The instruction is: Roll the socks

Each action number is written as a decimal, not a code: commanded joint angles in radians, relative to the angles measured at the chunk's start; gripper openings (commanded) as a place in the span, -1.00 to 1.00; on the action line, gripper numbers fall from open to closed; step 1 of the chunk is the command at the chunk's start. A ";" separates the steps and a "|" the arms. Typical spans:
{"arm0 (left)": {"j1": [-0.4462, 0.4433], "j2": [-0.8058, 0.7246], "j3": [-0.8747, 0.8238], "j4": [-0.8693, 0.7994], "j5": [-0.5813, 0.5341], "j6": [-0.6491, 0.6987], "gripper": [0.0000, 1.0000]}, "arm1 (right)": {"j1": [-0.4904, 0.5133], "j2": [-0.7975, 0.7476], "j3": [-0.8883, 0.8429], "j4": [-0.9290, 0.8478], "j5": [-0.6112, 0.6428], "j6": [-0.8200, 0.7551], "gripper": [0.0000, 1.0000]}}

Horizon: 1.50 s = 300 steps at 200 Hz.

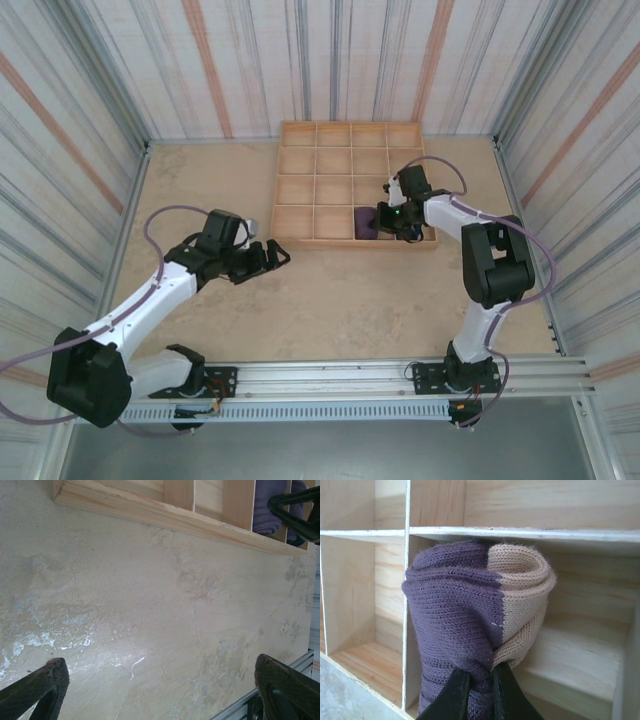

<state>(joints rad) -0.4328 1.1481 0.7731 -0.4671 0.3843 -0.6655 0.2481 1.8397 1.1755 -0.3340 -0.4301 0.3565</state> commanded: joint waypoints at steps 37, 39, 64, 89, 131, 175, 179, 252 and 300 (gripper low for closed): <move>0.005 -0.010 -0.001 -0.011 -0.012 0.004 0.97 | -0.005 0.066 -0.007 0.077 -0.118 0.058 -1.00; 0.006 -0.009 0.000 -0.011 -0.012 0.004 0.97 | -0.004 0.068 -0.008 0.076 -0.118 0.059 -1.00; 0.006 -0.010 0.007 -0.017 -0.010 0.006 0.97 | -0.004 0.088 -0.016 0.075 -0.107 0.058 -1.00; 0.005 -0.017 0.013 -0.044 -0.026 0.017 0.97 | -0.002 0.092 -0.020 0.059 -0.069 0.053 -0.97; 0.005 -0.022 0.035 -0.082 -0.054 0.030 0.97 | -0.001 0.068 -0.028 0.055 -0.049 0.047 -0.52; 0.006 -0.031 0.056 -0.080 -0.074 0.046 0.97 | -0.001 -0.001 -0.017 0.057 -0.041 0.038 -0.05; 0.005 -0.030 0.061 -0.084 -0.080 0.053 0.97 | -0.001 -0.009 -0.016 0.057 -0.041 0.037 0.02; 0.006 0.027 0.208 -0.129 -0.357 0.263 0.97 | -0.003 -0.179 0.007 -0.025 0.039 -0.012 0.82; 0.138 0.097 0.199 0.020 -0.481 0.520 0.97 | -0.006 -0.373 -0.075 -0.075 0.429 -0.046 0.98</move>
<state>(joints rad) -0.3851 1.2163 0.9695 -0.5465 -0.0135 -0.3244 0.2428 1.5768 1.1572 -0.3527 -0.2630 0.3527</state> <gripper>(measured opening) 0.986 0.988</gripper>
